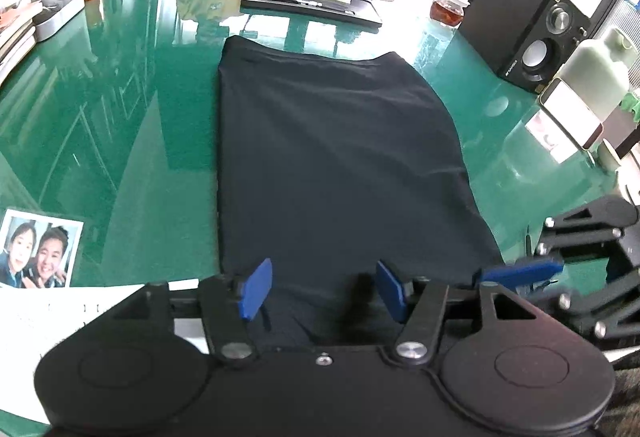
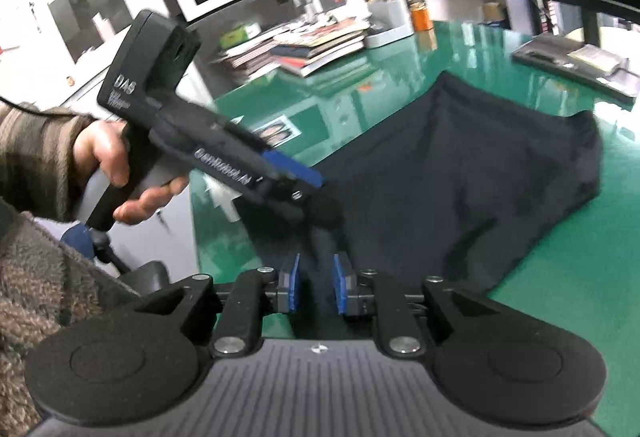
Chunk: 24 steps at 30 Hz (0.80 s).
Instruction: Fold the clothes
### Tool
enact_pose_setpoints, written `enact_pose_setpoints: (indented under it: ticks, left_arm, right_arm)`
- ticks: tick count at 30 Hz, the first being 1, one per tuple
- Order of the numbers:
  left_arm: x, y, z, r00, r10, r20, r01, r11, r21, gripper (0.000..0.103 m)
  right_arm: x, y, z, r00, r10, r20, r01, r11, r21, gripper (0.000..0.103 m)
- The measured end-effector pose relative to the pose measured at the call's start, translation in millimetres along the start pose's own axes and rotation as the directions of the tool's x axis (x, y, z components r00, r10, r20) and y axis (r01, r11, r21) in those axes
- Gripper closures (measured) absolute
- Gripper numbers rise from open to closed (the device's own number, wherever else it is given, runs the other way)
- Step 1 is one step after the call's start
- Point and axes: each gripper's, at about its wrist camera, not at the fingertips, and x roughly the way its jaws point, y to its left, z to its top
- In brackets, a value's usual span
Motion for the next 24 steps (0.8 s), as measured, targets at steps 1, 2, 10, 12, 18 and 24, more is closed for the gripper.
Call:
enact_pose_setpoints:
  ticks: [1, 2, 10, 12, 18, 24]
  left_arm:
    - [0.3, -0.9, 1.5, 1.0, 0.002, -0.009, -0.002, 1.0, 0.008, 0.044]
    - [0.7, -1.2, 3.8, 1.0, 0.001, -0.022, -0.001, 1.0, 0.016, 0.044]
    - [0.7, -3.1, 27.8, 0.999, -0.045, -0.027, 0.046, 0.998, 0.032, 0.043]
    - [6.3, -7.9, 36.8, 0.999, -0.046, -0.029, 0.047, 0.997, 0.058, 0.043]
    - [20.4, -16.1, 51.0, 0.997, -0.056, -0.046, 0.06, 0.994, 0.093, 0.043]
    - [27.6, -16.6, 40.9, 0.996, -0.064, -0.063, 0.071, 0.992, 0.102, 0.04]
  right_arm:
    - [-1.7, -3.6, 0.7, 1.0, -0.014, 0.007, 0.014, 1.0, 0.018, 0.085]
    - [-2.1, -5.4, 1.4, 1.0, -0.019, 0.013, 0.019, 0.999, 0.029, 0.085]
    - [-4.5, -21.7, 8.5, 0.993, -0.095, 0.071, 0.09, 0.993, 0.072, 0.081]
    - [-7.0, -28.6, 6.0, 0.99, -0.114, 0.085, 0.104, 0.989, 0.107, 0.078]
    - [-6.9, -40.2, 1.3, 0.985, -0.147, 0.095, 0.131, 0.978, 0.165, 0.077]
    - [-3.9, -39.6, -1.1, 0.984, -0.153, 0.086, 0.137, 0.976, 0.17, 0.076]
